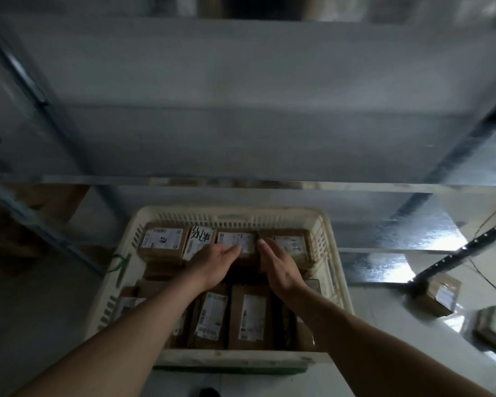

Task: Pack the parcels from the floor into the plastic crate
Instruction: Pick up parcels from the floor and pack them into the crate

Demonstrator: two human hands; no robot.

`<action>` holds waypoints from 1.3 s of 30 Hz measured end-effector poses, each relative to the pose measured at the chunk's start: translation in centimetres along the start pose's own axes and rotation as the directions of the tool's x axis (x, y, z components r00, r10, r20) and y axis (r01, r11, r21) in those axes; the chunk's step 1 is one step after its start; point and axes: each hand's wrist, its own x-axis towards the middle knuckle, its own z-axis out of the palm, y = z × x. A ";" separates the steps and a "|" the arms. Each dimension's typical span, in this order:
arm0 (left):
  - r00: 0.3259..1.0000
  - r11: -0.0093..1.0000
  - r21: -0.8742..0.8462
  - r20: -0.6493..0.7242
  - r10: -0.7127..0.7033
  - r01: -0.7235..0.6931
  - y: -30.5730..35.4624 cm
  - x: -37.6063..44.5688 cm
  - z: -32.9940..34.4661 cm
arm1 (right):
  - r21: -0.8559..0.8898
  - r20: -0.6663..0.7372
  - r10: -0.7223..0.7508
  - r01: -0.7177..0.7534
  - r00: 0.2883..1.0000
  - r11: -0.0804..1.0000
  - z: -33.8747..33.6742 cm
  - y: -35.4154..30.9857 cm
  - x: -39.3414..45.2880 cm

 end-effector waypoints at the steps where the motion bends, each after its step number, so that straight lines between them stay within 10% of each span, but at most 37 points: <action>1: 1.000 1.000 0.018 0.001 0.022 -0.022 1.1 -0.1 0.7 | -0.001 -0.018 -0.016 0.016 1.000 1.000 -1.4 0.1 -0.5; 14: 0.955 0.947 -0.164 0.059 0.291 -0.278 14.7 -0.5 10.3 | 0.013 -0.325 -0.065 0.073 0.944 0.997 -18.4 3.0 -6.9; 39: 0.703 0.817 -0.023 0.495 0.510 -0.576 27.6 0.0 25.7 | 0.171 -0.825 0.179 -0.064 0.536 0.983 -32.2 11.3 -19.6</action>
